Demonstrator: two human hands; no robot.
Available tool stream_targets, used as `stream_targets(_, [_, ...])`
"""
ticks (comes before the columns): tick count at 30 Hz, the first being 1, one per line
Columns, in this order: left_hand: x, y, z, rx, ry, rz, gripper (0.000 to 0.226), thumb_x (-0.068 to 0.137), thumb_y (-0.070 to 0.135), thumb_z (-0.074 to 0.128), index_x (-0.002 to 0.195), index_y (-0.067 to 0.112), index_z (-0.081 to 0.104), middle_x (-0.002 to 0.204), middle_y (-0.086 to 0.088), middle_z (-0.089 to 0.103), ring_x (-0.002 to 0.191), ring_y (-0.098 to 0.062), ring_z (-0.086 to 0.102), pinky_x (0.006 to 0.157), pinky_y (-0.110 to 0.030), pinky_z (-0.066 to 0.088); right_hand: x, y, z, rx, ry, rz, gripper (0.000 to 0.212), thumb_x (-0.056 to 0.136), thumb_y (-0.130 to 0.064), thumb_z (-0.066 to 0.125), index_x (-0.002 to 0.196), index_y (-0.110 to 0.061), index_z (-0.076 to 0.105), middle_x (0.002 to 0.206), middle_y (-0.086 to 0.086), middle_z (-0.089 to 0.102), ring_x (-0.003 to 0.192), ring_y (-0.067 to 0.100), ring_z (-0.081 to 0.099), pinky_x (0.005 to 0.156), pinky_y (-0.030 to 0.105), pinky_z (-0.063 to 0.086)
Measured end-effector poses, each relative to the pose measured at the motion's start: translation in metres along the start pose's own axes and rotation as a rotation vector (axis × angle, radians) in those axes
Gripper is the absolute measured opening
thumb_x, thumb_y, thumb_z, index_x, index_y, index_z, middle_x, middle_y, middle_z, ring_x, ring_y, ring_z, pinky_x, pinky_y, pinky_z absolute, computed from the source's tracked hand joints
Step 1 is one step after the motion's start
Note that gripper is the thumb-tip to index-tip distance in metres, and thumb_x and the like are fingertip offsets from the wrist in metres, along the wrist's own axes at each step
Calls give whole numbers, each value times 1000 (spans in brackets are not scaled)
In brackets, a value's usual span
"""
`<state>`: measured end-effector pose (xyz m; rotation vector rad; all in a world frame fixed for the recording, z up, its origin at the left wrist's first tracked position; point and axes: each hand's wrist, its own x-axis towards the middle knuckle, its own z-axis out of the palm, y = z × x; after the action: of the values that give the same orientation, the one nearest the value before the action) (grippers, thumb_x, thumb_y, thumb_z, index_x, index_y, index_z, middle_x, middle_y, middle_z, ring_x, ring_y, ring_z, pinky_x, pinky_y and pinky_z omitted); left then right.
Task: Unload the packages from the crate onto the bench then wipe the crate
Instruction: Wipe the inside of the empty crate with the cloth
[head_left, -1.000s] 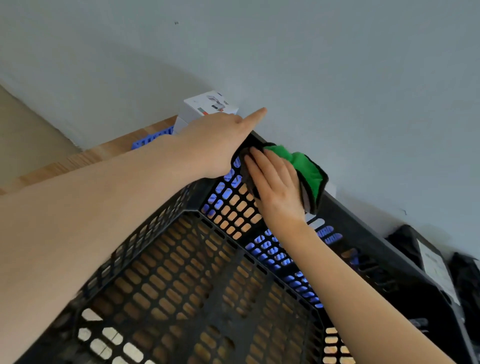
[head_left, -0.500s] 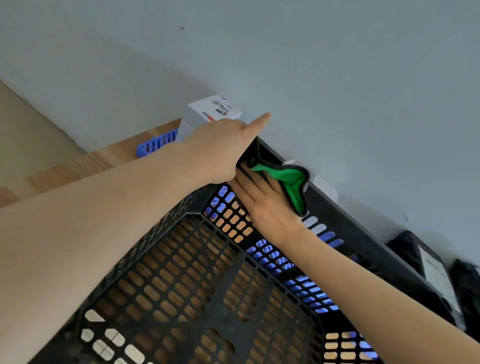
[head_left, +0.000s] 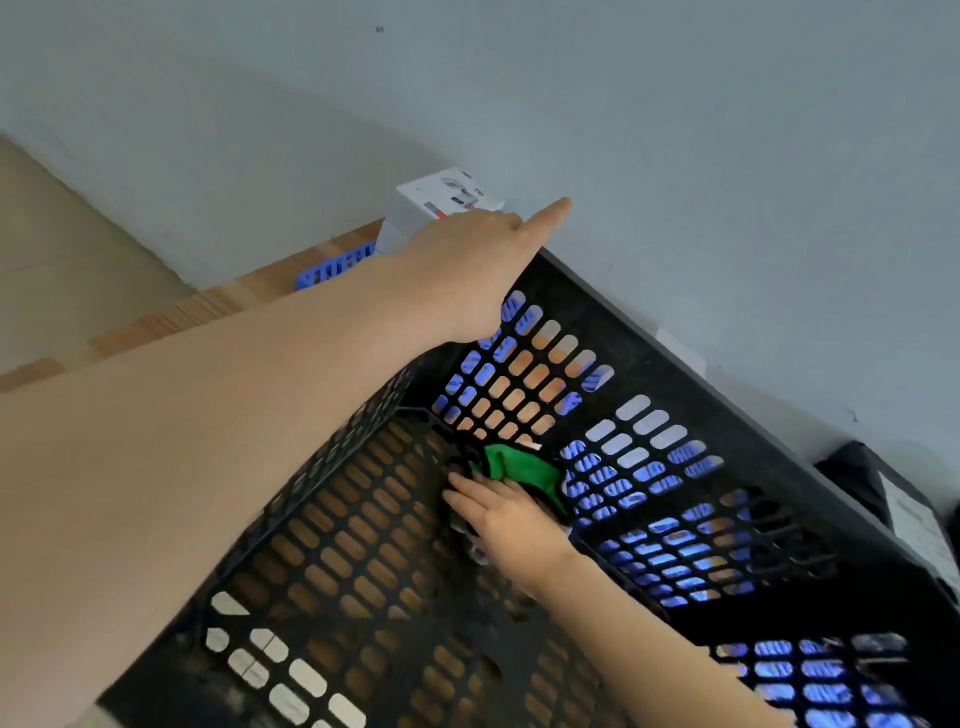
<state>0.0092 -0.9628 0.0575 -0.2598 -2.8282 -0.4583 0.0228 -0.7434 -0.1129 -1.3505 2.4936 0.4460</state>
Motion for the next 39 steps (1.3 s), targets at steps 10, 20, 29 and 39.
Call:
stream_targets(10, [2,-1,4,-14,12,-5,106,78,-5,63,157,25,-2,93,-1,39,80,-18,40,55,-27,28,-56,-65,-25,730,451,58,54,93,-56,47,142,-34,38,130,-16,43,120,0,46,100,17,39])
stream_targets(20, [3,0,5,-16,24,4,106,78,-1,67,157,23,0,90,0,46,65,-12,37,49,-25,22,-54,-56,-1,543,418,204,62,92,-58,42,147,-35,27,155,-11,23,144,10,18,119,46,17])
stream_targets(29, [2,-1,4,-10,31,13,105,78,-1,68,156,22,1,90,0,39,78,-18,42,49,-24,20,-28,-48,16,136,33,-4,71,65,-42,69,131,-24,50,118,-3,58,109,23,52,89,38,43])
stream_targets(39, [2,-2,3,-14,45,14,101,79,-5,61,156,22,2,98,-2,41,86,-19,43,55,-26,24,-62,-27,-72,64,51,442,30,86,-40,57,111,-22,55,103,-2,61,96,20,60,70,29,41])
